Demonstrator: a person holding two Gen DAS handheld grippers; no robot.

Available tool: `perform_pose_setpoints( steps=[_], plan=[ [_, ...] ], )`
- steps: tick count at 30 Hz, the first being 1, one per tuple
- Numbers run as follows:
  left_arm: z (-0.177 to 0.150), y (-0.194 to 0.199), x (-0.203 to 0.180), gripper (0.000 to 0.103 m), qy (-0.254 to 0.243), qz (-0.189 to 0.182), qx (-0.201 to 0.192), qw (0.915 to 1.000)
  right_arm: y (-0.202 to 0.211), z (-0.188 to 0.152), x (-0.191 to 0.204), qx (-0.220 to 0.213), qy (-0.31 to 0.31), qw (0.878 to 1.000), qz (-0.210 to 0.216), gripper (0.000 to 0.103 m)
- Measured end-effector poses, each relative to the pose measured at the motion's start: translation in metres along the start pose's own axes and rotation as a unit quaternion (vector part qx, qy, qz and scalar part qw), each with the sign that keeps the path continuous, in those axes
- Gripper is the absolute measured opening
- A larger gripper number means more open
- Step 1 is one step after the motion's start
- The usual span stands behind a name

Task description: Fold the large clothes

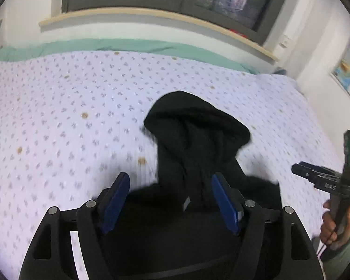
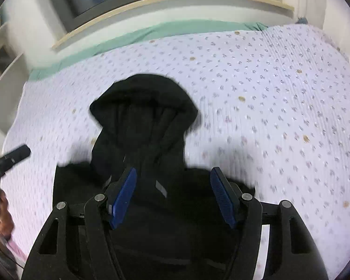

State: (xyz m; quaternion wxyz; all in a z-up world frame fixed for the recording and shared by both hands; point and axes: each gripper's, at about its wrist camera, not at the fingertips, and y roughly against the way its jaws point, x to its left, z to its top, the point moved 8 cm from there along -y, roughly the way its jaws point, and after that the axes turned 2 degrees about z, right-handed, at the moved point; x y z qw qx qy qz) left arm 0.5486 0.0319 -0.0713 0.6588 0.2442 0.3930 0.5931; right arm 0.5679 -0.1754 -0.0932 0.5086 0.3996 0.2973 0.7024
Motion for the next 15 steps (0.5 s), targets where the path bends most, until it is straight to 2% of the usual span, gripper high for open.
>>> perform_pose_setpoints(
  steps=[5,6,13,14,15],
  plan=[
    [0.025,-0.083,0.023,0.074,0.059,-0.001,0.028,0.9979,-0.066,0.036,-0.007,0.022,-0.010,1.000,-0.004,0.068],
    [0.026,-0.099,0.025,0.074,0.069,-0.004,0.037,0.9969,-0.061,0.031,-0.017,0.023,-0.011,1.000,-0.003,0.068],
    [0.033,-0.176,0.032,0.074,0.099,-0.016,0.056,0.9934,-0.128,0.052,-0.031,0.042,-0.023,0.999,-0.002,0.068],
    [0.036,-0.183,0.033,0.074,0.103,-0.020,0.054,0.9930,-0.138,0.053,-0.031,0.045,-0.021,0.999,-0.002,0.066],
    [0.038,-0.189,0.033,0.074,0.107,-0.023,0.054,0.9926,-0.145,0.054,-0.029,0.047,-0.013,0.999,-0.007,0.046]
  ],
)
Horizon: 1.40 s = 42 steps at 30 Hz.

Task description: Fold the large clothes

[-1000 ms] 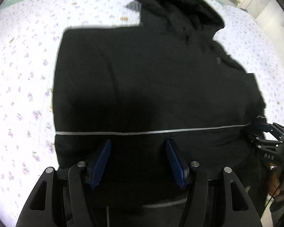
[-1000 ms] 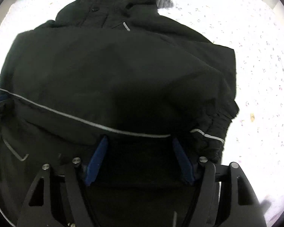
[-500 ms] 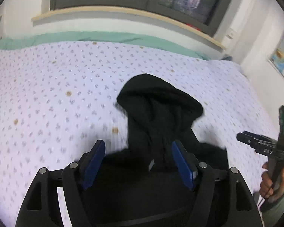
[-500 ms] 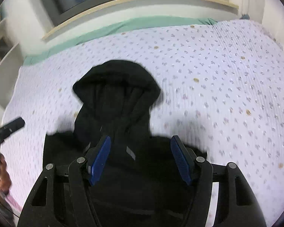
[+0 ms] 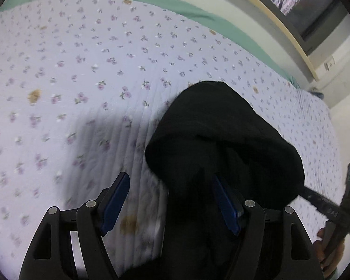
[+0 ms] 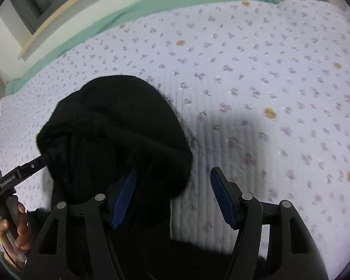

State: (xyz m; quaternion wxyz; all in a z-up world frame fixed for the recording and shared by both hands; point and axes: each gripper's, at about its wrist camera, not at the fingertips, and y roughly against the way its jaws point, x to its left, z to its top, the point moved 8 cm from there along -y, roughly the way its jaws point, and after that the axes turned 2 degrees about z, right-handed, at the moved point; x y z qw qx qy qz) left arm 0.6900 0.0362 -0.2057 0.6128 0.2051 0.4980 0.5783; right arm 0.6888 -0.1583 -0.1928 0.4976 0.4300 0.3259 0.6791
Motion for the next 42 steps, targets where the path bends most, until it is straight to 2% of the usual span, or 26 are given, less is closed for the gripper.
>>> perform_pose_setpoints(
  steps=[1,2,3,4,5,6,7,8,11,13,14,17,18,19,20,21,22,26,29,32,34,36,38,41,42],
  plan=[
    [0.003,-0.006,0.002,0.074,0.002,0.002,0.001,1.0000,-0.006,0.001,0.001,0.004,0.011,1.000,-0.008,0.031],
    [0.007,-0.011,0.006,0.063,-0.002,0.013,0.000,0.9999,-0.005,0.003,-0.003,-0.004,0.017,0.999,-0.028,0.026],
    [0.014,-0.013,0.012,0.048,-0.011,0.034,-0.007,0.9993,-0.001,0.005,-0.008,-0.013,0.015,0.999,-0.034,0.011],
    [0.020,-0.011,0.018,0.022,-0.014,0.037,-0.011,0.9992,0.009,0.009,-0.016,-0.026,0.001,0.999,-0.022,0.008],
    [0.024,-0.007,0.022,0.022,-0.007,0.019,-0.009,0.9998,0.024,0.011,-0.026,-0.041,-0.024,0.999,0.011,0.008],
    [0.028,0.003,0.024,0.023,0.002,-0.016,-0.013,0.9998,0.038,0.011,-0.037,-0.056,-0.054,0.995,0.054,0.009],
    [0.028,0.015,0.022,0.027,-0.007,-0.045,-0.019,0.9988,0.044,0.010,-0.044,-0.064,-0.063,0.994,0.067,0.010],
    [0.025,0.022,0.018,0.032,-0.022,-0.048,-0.023,0.9984,0.045,0.008,-0.046,-0.065,-0.063,0.994,0.067,0.010],
    [0.008,0.020,0.018,0.033,-0.048,-0.019,-0.011,0.9986,0.010,-0.007,-0.061,-0.035,-0.074,0.995,0.049,0.010],
    [-0.008,-0.019,0.038,0.034,-0.017,-0.008,0.039,0.9991,-0.042,-0.026,-0.072,0.023,-0.101,0.993,0.063,0.010],
    [-0.016,-0.038,0.047,0.036,0.001,-0.015,0.060,0.9981,-0.053,-0.029,-0.075,0.029,-0.106,0.992,0.066,0.011],
    [-0.012,-0.045,0.049,0.038,0.004,-0.026,0.059,0.9979,-0.053,-0.024,-0.071,0.031,-0.088,0.994,0.062,0.012],
    [-0.012,-0.041,0.048,0.038,-0.003,-0.026,0.057,0.9980,-0.048,-0.024,-0.068,0.033,-0.075,0.995,0.058,0.016],
    [-0.011,-0.036,0.046,0.039,-0.013,-0.024,0.054,0.9982,-0.043,-0.024,-0.066,0.036,-0.061,0.996,0.051,0.026],
    [-0.012,-0.030,0.045,0.045,-0.027,-0.019,0.051,0.9981,-0.035,-0.026,-0.065,0.040,-0.043,0.997,0.039,0.031],
    [-0.013,-0.022,0.044,0.047,-0.043,-0.008,0.050,0.9978,-0.030,-0.027,-0.065,0.042,-0.036,0.998,0.033,0.043],
    [-0.015,-0.016,0.042,0.051,-0.059,0.001,0.049,0.9971,-0.019,-0.030,-0.065,0.040,-0.025,0.999,0.026,0.048],
    [-0.021,0.030,0.027,0.051,-0.107,0.010,0.027,0.9939,0.020,-0.033,-0.058,0.020,0.008,1.000,0.019,0.048],
    [-0.005,0.061,-0.002,0.055,-0.128,-0.025,-0.012,0.9914,0.045,-0.016,-0.041,-0.012,0.028,0.999,0.024,0.048],
    [0.014,0.070,-0.028,0.061,-0.137,-0.059,-0.035,0.9882,0.047,0.008,-0.017,-0.029,0.040,0.998,0.046,0.048],
    [0.023,0.055,-0.043,0.062,-0.142,-0.062,-0.033,0.9873,0.033,0.014,-0.004,-0.027,0.055,0.997,0.037,0.048],
    [0.021,0.030,-0.044,0.062,-0.137,-0.064,-0.010,0.9884,0.010,0.008,0.000,-0.008,0.061,0.997,0.045,0.048],
    [0.011,0.001,-0.035,0.062,-0.115,-0.072,0.023,0.9905,-0.014,-0.004,-0.003,0.019,0.054,0.997,0.046,0.048],
    [-0.015,-0.036,-0.010,0.061,-0.094,-0.063,0.066,0.9914,-0.066,-0.029,-0.018,0.085,0.035,0.995,0.031,0.047],
    [-0.023,-0.049,-0.003,0.061,-0.084,-0.061,0.076,0.9917,-0.071,-0.030,-0.020,0.080,0.033,0.996,0.035,0.046]
  ],
)
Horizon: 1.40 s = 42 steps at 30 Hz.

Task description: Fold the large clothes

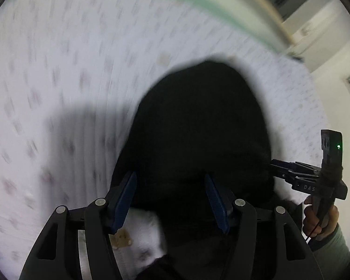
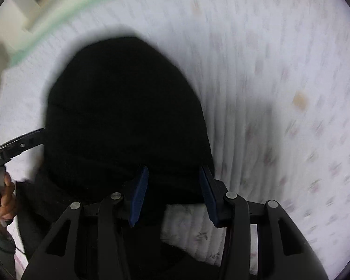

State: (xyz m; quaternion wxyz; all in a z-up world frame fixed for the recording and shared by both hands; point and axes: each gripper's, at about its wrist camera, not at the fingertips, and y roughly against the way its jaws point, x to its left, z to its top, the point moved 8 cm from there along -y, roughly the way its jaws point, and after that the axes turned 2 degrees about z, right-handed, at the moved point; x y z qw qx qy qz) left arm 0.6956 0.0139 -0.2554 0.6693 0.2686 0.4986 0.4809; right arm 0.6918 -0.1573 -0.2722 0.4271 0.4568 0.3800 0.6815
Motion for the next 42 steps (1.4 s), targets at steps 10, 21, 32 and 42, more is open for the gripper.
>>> perform_pose_setpoints(
  steps=[10,21,32,42],
  plan=[
    [0.005,0.049,-0.015,0.062,-0.041,0.006,-0.028,0.9987,0.035,0.010,0.009,-0.008,0.041,0.999,0.023,0.051],
    [0.070,0.053,-0.005,0.083,-0.053,-0.052,0.022,0.9970,0.035,0.061,0.001,0.001,0.084,0.992,0.097,0.072],
    [0.067,-0.023,-0.001,0.078,0.000,-0.165,0.093,0.9819,-0.028,0.091,0.033,0.044,0.075,0.978,0.191,0.048],
    [0.012,0.110,-0.075,0.030,-0.152,-0.132,0.006,0.9796,0.114,0.019,0.101,-0.081,0.203,0.968,0.121,0.019]
  ],
)
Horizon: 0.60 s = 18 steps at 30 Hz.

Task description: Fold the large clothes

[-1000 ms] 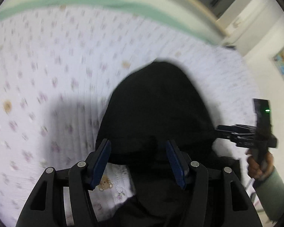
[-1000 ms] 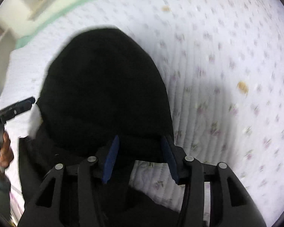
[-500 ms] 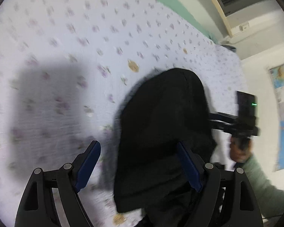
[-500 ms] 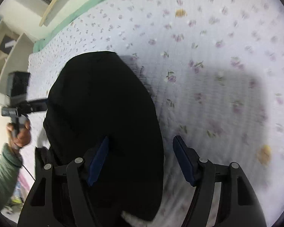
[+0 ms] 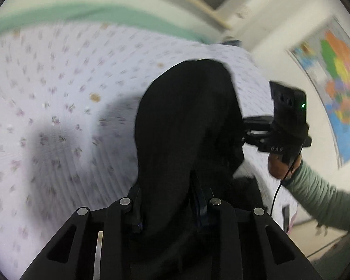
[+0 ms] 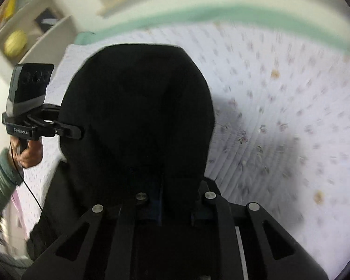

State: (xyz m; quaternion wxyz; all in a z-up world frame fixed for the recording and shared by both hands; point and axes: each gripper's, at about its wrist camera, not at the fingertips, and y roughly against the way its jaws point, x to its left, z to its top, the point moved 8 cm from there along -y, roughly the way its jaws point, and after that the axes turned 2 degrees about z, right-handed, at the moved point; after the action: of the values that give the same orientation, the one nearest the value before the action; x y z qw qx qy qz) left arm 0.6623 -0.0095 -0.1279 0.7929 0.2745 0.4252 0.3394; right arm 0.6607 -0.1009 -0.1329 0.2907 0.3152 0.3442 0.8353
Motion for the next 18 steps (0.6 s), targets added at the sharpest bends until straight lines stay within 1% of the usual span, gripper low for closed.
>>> perform_pose_setpoints(
  steps=[2,3,5,6,8,9,10,12,14,15,17,18],
  plan=[
    [-0.021,0.028,-0.034,0.030,-0.023,0.010,-0.008,0.9996,0.034,-0.015,0.031,-0.017,0.024,0.999,-0.025,0.019],
    [-0.029,0.036,-0.045,0.030,-0.029,0.015,-0.010,0.9994,0.052,-0.028,0.052,-0.023,0.040,0.998,-0.045,0.019],
    [-0.051,0.054,-0.067,0.030,-0.039,0.031,-0.014,0.9987,0.070,-0.048,0.076,-0.026,0.057,0.996,-0.068,0.019],
    [-0.063,0.062,-0.078,0.030,-0.042,0.037,-0.016,0.9983,0.080,-0.065,0.094,-0.026,0.071,0.993,-0.088,0.019],
    [-0.087,0.072,-0.095,0.030,-0.042,0.053,-0.016,0.9976,0.090,-0.092,0.119,-0.025,0.089,0.988,-0.121,0.019],
    [-0.098,0.075,-0.101,0.031,-0.039,0.062,-0.015,0.9972,0.093,-0.101,0.127,-0.025,0.093,0.987,-0.130,0.019],
    [-0.114,0.079,-0.107,0.033,-0.036,0.076,-0.015,0.9964,0.095,-0.117,0.137,-0.024,0.097,0.985,-0.144,0.019],
    [-0.143,0.083,-0.115,0.035,-0.031,0.098,-0.011,0.9947,0.091,-0.150,0.152,-0.011,0.100,0.982,-0.158,0.019],
    [-0.177,0.080,-0.115,0.035,-0.023,0.120,0.001,0.9924,0.083,-0.181,0.163,0.005,0.101,0.981,-0.164,0.019],
    [-0.196,0.075,-0.114,0.035,-0.016,0.133,0.008,0.9910,0.081,-0.191,0.162,0.012,0.100,0.982,-0.163,0.020],
    [-0.231,0.064,-0.109,0.035,-0.005,0.158,0.027,0.9870,0.070,-0.222,0.169,0.032,0.096,0.982,-0.162,0.021],
    [-0.251,0.056,-0.104,0.036,0.001,0.176,0.041,0.9836,0.063,-0.240,0.173,0.045,0.094,0.981,-0.164,0.025]
  ],
)
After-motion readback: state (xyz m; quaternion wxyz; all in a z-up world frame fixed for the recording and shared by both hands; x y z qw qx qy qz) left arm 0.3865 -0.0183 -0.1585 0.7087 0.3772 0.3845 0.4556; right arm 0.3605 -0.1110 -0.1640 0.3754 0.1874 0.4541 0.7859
